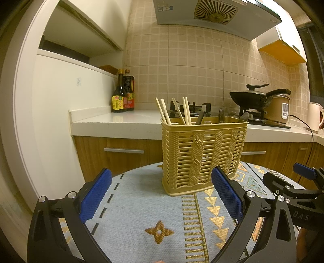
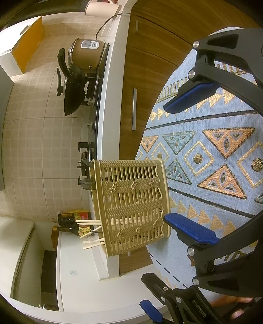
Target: Organize utensils
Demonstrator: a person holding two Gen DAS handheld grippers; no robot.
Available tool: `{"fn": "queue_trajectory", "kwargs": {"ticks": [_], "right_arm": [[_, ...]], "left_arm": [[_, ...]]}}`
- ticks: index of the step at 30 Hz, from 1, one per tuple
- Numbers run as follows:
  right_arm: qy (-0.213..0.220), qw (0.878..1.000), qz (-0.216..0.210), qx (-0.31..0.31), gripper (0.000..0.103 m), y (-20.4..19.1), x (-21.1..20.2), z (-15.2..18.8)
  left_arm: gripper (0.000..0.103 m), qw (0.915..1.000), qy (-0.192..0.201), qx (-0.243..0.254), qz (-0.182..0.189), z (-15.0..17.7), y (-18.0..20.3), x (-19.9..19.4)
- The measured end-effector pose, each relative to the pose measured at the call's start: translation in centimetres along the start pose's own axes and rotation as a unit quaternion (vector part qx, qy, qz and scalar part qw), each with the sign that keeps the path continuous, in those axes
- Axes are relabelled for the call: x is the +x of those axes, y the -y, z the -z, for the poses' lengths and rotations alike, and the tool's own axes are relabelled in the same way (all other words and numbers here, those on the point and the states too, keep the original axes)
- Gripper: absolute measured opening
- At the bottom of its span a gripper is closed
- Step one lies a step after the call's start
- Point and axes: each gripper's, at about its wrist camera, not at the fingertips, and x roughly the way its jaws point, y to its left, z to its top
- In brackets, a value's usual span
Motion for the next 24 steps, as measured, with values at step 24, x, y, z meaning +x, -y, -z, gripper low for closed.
{"fn": "queue_trajectory", "kwargs": {"ticks": [24], "right_arm": [[-0.006,1.0,-0.001,0.008,0.094,0.22,0.27,0.07]], "left_arm": [[0.095,1.0,-0.004,-0.001,0.001,0.14,-0.08,0.03]]}}
